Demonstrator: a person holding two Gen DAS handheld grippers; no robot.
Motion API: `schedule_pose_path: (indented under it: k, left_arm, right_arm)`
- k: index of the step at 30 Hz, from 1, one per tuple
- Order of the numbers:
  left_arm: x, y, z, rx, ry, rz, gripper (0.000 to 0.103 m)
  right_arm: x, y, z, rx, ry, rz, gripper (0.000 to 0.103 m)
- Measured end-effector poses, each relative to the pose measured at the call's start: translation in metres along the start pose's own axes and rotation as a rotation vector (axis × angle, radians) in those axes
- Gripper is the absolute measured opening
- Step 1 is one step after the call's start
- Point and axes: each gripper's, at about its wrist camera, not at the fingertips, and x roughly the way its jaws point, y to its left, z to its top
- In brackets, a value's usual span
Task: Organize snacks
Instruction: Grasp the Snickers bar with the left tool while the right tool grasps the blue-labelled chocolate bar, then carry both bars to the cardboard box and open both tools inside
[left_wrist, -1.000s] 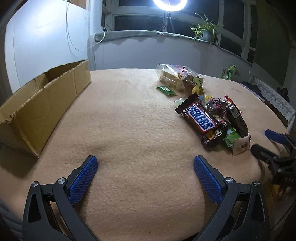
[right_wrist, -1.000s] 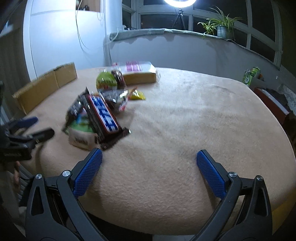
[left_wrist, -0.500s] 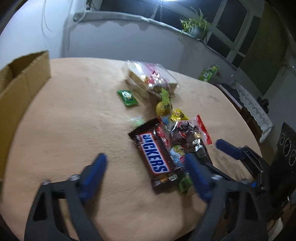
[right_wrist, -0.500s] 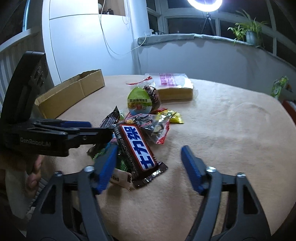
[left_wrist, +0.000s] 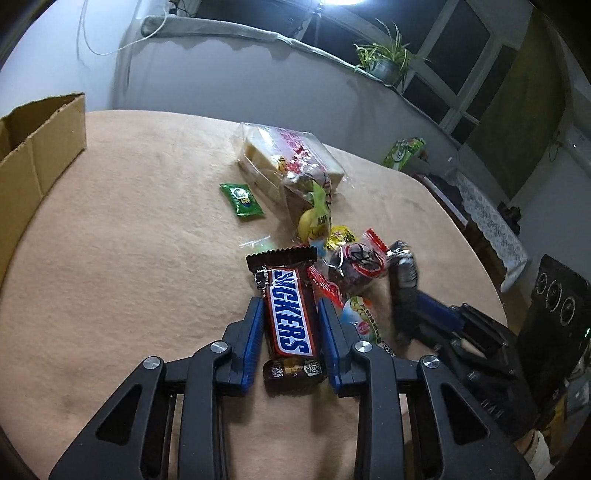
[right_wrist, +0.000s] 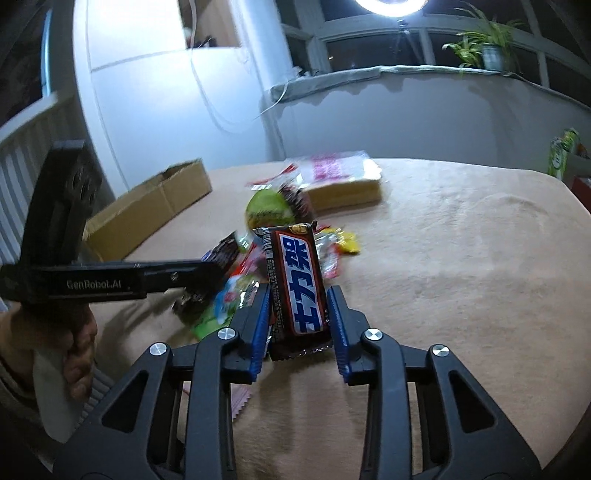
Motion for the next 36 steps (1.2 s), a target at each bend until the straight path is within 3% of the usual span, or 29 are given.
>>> schedule_pose_path:
  k: [7,16,36]
  left_arm:
    - [-0.016,0.014,0.003,-0.029,-0.05,0.017,0.027]
    - [-0.049,0.027,0.006,-0.026,-0.138,0.065,0.026]
    - [-0.141,0.085,0.012,-0.103,-0.339,0.129,0.026]
  right_arm:
    - [-0.016,-0.015,0.01,0.046,-0.03,-0.053,0.032]
    - [-0.027,-0.005,0.018,0.051,-0.05,-0.056,0.032]
    - [-0.002,0.094,0.06,-0.092,-0.053,0.05,0.032]
